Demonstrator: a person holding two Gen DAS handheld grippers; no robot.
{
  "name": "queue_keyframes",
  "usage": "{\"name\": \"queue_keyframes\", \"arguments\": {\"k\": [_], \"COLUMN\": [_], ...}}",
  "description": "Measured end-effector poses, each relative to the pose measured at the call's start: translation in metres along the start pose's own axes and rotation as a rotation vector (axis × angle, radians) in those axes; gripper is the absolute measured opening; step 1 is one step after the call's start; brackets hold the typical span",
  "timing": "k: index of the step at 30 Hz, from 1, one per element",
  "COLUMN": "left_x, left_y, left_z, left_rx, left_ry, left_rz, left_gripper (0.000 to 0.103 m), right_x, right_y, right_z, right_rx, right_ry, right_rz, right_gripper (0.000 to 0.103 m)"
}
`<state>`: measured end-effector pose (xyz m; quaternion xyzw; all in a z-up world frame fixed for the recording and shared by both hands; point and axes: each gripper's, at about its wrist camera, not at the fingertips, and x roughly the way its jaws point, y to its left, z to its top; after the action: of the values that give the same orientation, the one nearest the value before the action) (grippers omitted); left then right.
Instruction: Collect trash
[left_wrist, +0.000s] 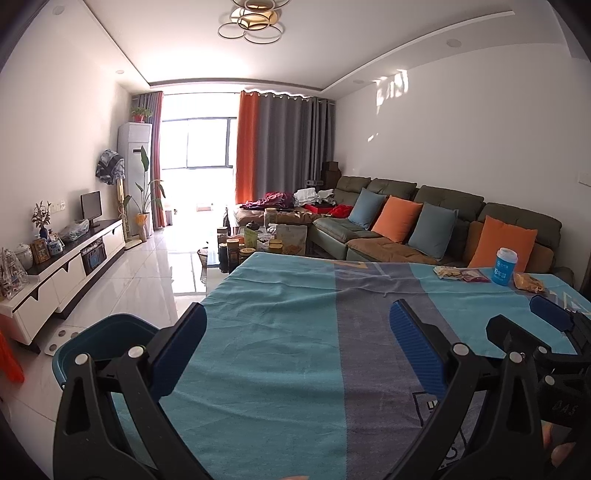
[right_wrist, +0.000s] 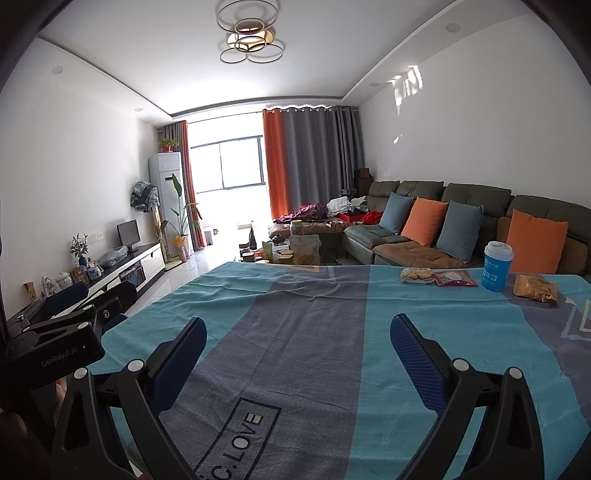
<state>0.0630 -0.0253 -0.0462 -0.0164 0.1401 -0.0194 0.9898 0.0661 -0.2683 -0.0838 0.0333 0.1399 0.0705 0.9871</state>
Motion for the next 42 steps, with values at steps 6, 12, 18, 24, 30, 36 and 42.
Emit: {"name": "queue_keyframes", "arguments": {"k": [6,12,18,24,30,36,42], "left_x": [0.0,0.001,0.002,0.002,0.002,0.002,0.003], "left_y": [-0.004,-0.008,-0.011,-0.012,-0.012,-0.012,-0.012], "left_z": [0.0,0.0,0.0,0.0,0.001,0.001,0.001], "left_rx": [0.013,0.017,0.017,0.015,0.018,0.015,0.015], "left_ry": [-0.008,-0.015,-0.023,-0.024,-0.025,-0.027,-0.027], "left_rz": [0.006,0.005,0.004,0.003,0.002,0.001,0.002], "left_gripper": [0.097,0.097,0.097,0.097,0.097,0.097,0.097], "right_x": [-0.002,-0.007,-0.009,-0.011,-0.012,-0.014,-0.013], "right_y": [-0.004,-0.004,-0.007,-0.008,-0.008,-0.008,-0.008], "right_z": [0.001,0.003,0.002,0.004,0.004,0.004,0.006], "right_rx": [0.011,0.008,0.015,0.018,0.018,0.018,0.018], "right_ry": [-0.002,-0.018,-0.023,-0.029,-0.034,-0.035,-0.038], "right_rz": [-0.014,-0.022,-0.028,-0.032,-0.035,-0.035,-0.035], "right_gripper": [0.096,0.096,0.096,0.096,0.096,0.096,0.096]}}
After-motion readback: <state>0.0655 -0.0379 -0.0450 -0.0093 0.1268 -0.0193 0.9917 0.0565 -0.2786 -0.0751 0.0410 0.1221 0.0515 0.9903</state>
